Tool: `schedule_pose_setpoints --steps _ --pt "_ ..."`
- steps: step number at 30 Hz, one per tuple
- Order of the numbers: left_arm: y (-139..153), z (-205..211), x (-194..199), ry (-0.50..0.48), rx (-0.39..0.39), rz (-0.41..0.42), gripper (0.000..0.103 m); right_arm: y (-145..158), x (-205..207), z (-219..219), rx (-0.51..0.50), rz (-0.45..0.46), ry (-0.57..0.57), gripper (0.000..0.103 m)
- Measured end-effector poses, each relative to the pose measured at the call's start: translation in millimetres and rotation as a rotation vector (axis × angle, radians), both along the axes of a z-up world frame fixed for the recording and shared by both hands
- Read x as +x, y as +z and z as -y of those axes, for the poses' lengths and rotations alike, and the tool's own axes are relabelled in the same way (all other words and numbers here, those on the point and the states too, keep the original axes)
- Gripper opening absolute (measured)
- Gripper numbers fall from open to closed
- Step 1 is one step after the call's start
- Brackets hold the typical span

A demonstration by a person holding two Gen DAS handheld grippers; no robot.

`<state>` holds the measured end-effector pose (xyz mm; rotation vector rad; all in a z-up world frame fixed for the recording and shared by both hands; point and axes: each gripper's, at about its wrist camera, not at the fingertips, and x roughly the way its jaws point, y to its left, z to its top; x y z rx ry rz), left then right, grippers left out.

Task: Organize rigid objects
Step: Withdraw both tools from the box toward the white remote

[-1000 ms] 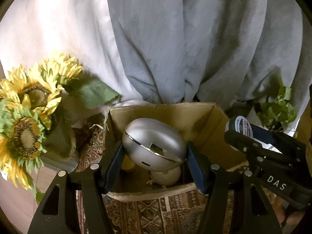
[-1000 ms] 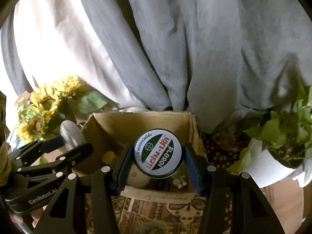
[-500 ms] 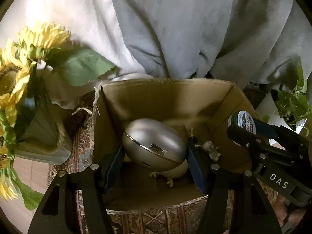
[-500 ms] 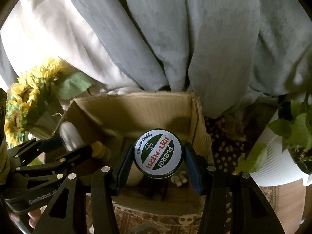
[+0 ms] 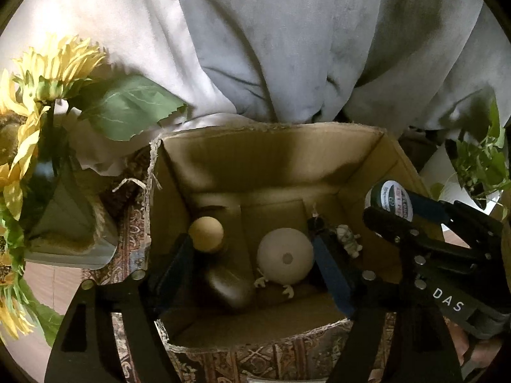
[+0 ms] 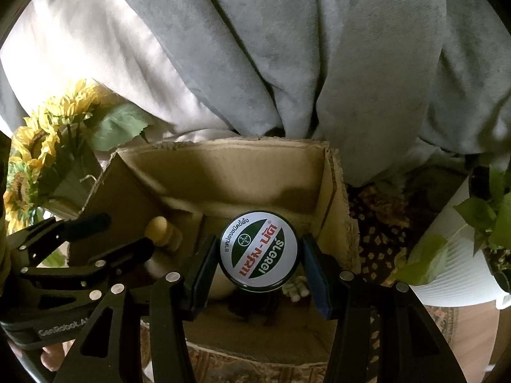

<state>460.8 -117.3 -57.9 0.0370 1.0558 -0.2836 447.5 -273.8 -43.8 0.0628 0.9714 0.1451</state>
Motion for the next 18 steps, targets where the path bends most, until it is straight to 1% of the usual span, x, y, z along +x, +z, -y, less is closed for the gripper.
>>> schedule_pose_setpoints --steps 2,4,6,10,12,14,18 --pt "2.8 -1.2 -4.3 0.003 -0.002 0.003 0.078 0.6 -0.6 -0.6 -0.007 0.002 0.004 0.058" --pt "8.4 -2.9 -10.9 0.009 -0.008 0.025 0.08 3.1 -3.2 -1.5 -0.011 0.01 0.007 0.058" --pt "14.4 -3.4 -18.2 0.017 0.001 0.053 0.082 8.1 -8.6 -1.2 -0.015 0.03 0.003 0.058" --pt "32.0 -4.1 -41.2 0.035 0.009 0.135 0.085 24.9 -26.0 -0.1 -0.025 0.1 -0.011 0.058" --pt "41.2 -5.5 -54.4 0.044 0.011 0.184 0.089 34.4 -37.5 -0.2 -0.027 0.138 -0.016 0.06" --pt "49.3 -6.9 -68.2 0.061 0.027 0.233 0.091 41.6 -48.0 0.2 -0.022 0.168 -0.011 0.065" --pt "59.1 -12.6 -95.3 0.1 0.056 0.314 0.097 53.2 -70.5 -1.9 -0.03 0.216 0.0 0.066"
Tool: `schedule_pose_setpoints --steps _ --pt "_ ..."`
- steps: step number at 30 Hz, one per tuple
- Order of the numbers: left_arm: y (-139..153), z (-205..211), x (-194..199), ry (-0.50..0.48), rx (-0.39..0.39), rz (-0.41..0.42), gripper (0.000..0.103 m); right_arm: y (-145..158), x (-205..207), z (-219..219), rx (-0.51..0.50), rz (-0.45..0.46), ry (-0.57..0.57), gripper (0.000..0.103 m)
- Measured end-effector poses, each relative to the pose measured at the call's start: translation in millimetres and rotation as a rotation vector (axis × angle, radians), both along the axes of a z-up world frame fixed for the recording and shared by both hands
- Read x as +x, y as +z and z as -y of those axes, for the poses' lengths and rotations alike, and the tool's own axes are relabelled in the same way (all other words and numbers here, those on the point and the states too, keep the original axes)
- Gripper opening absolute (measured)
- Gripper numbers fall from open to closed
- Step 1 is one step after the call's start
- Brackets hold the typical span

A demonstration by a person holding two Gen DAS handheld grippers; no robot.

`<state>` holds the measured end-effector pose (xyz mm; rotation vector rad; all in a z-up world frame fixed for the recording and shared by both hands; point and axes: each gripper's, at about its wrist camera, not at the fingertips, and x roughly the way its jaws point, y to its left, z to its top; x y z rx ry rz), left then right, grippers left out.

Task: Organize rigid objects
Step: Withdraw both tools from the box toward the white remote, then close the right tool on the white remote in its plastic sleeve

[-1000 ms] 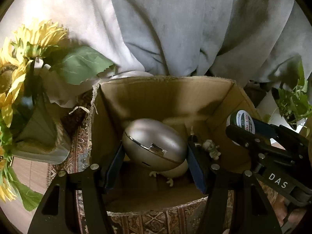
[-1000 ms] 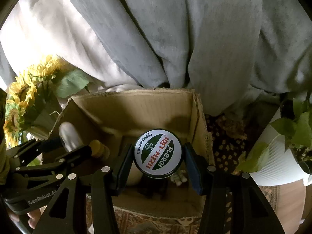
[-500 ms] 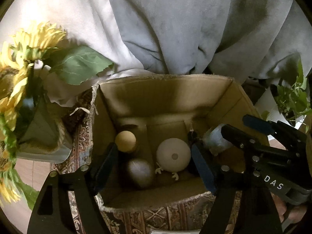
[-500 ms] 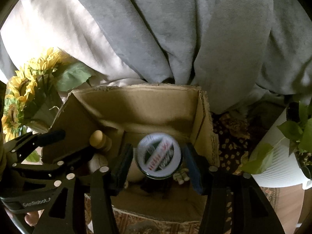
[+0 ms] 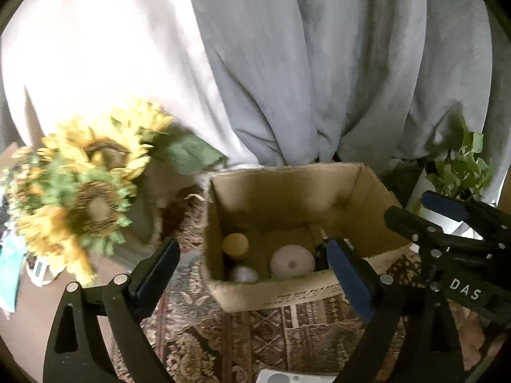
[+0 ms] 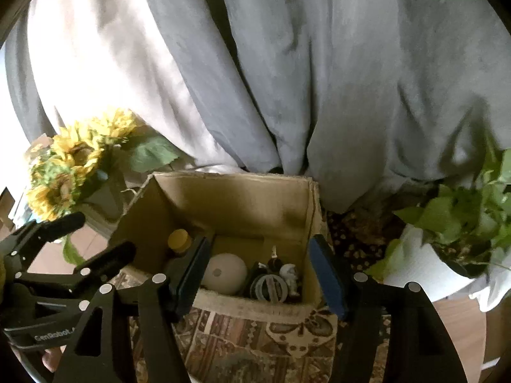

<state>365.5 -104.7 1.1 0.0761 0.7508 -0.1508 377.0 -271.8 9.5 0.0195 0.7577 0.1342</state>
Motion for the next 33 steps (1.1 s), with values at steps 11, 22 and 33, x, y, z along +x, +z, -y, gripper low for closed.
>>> schedule_pose_setpoints --steps 11,22,33 --pt "-4.9 -23.9 -57.5 0.106 0.016 0.026 0.101 3.5 -45.2 -16.6 -0.048 0.047 0.053 0.073" --pt "-40.6 -37.9 -104.1 0.197 0.013 -0.092 0.102 -31.9 -75.9 -38.0 -0.052 -0.045 0.161 0.073" --pt "-89.2 -43.8 -133.6 0.307 -0.017 -0.242 0.102 -74.1 -92.9 -54.8 -0.062 -0.146 0.294 0.073"
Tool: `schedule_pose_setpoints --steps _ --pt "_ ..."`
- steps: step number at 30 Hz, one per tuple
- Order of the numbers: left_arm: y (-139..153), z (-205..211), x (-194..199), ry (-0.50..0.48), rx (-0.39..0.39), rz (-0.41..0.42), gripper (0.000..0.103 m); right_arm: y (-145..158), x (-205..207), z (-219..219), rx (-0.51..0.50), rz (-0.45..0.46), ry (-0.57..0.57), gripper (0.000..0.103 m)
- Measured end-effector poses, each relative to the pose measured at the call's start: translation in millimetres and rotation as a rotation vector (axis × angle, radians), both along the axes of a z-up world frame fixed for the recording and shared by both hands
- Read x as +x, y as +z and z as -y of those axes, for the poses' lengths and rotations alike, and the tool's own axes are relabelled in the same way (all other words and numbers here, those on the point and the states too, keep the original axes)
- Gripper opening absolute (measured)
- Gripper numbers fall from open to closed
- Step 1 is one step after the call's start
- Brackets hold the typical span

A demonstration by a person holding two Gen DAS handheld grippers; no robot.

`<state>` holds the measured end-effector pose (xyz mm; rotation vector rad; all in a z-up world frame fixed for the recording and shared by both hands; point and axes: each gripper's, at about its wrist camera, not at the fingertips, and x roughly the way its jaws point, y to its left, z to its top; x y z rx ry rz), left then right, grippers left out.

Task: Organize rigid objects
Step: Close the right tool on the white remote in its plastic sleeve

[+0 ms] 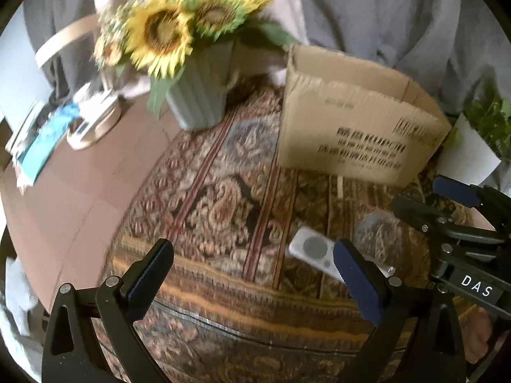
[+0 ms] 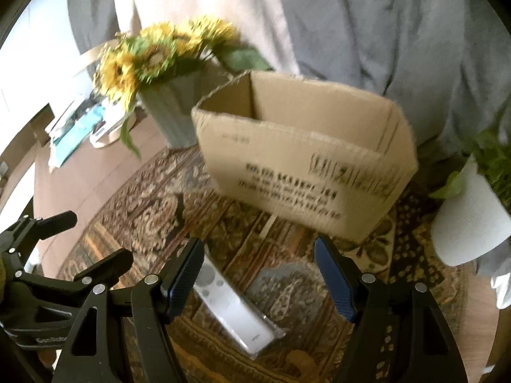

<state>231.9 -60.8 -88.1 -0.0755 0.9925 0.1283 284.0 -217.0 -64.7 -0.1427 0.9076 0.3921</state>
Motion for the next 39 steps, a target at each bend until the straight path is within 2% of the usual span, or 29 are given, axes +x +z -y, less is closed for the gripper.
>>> schedule_pose_setpoints --steps 8,19,24,30,39 --pt "-29.2 -0.8 -27.2 0.13 0.015 -0.053 0.102 -32.4 -6.2 -7.6 -0.026 -0.052 0.11 0.073" --pt "-58.2 -10.0 -39.6 0.305 0.048 -0.135 0.102 -73.3 -0.9 -27.8 -0.058 -0.136 0.267 0.073" --pt "-69.6 -8.1 -41.6 0.329 0.024 -0.177 0.102 -92.3 0.9 -37.2 -0.084 -0.171 0.329 0.073" --pt "-77.1 -4.8 -42.0 0.341 0.041 -0.196 0.102 -106.8 0.8 -38.4 -0.109 -0.191 0.363 0.07" --pt "-82.9 -3.5 -40.3 0.352 0.059 -0.2 0.102 -115.1 -3.8 -41.9 -0.118 -0.141 0.397 0.063"
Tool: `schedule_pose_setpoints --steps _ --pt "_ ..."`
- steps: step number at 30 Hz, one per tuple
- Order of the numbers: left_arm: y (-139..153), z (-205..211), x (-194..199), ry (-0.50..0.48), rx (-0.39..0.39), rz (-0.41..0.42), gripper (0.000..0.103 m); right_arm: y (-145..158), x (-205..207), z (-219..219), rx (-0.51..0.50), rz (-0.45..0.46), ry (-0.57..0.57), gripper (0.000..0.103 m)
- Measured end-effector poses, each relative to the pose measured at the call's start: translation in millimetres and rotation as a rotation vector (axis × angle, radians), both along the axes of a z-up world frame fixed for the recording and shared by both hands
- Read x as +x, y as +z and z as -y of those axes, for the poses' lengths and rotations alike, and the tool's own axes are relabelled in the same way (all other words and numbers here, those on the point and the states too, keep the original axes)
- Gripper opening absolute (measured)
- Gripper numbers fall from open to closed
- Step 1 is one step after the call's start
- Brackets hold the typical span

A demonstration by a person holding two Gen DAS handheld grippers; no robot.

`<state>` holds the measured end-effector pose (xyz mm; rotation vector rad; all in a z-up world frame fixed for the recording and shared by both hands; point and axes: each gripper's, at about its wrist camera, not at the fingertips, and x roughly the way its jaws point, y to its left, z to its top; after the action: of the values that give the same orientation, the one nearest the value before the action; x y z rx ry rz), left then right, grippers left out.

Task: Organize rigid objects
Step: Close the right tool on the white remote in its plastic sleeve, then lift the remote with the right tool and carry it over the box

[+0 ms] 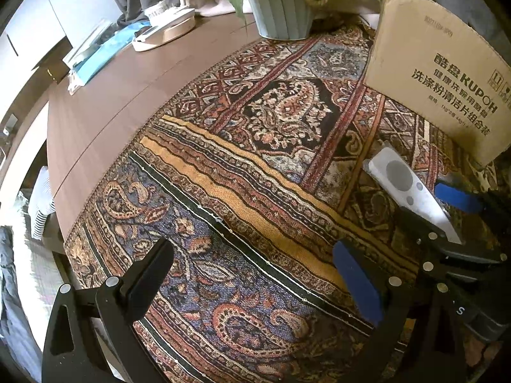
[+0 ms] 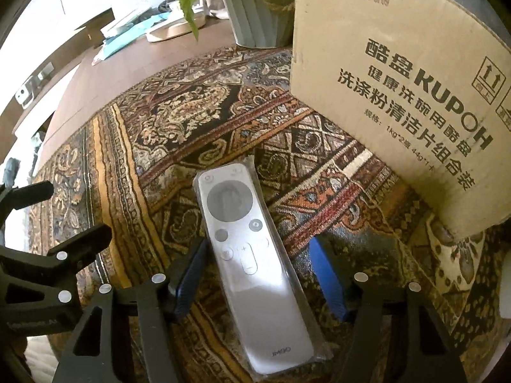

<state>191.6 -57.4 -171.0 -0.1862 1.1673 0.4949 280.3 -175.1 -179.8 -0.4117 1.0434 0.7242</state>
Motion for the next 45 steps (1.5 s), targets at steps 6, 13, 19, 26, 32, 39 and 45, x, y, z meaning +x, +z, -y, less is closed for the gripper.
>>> schedule_pose_setpoints --steps 6,13,19,26,32,39,45 --pt "1.8 -1.9 -1.6 0.014 0.008 0.008 0.102 3.2 -7.9 -2.0 0.01 0.034 0.028 0.045" --pt "13.1 -1.9 -7.4 0.006 0.029 0.046 0.102 8.8 -8.1 1.8 0.037 0.027 -0.013 0.043" --pt "23.0 1.0 -10.4 -0.016 0.034 0.078 0.102 19.9 -9.1 9.0 0.067 0.028 -0.058 0.043" --pt "37.1 4.2 -13.8 -0.052 0.045 0.127 0.102 32.9 -12.7 18.4 0.089 0.046 -0.111 0.042" --pt "55.2 6.4 -15.0 -0.099 0.08 0.182 0.102 48.9 -20.1 23.7 0.098 0.074 -0.147 0.042" --pt "77.1 9.6 -17.9 -0.162 0.099 0.25 0.102 71.1 -32.2 34.9 0.13 0.125 -0.243 0.04" --pt "91.7 14.2 -18.2 -0.224 0.09 0.292 0.102 90.2 -43.3 46.3 0.158 0.169 -0.326 0.039"
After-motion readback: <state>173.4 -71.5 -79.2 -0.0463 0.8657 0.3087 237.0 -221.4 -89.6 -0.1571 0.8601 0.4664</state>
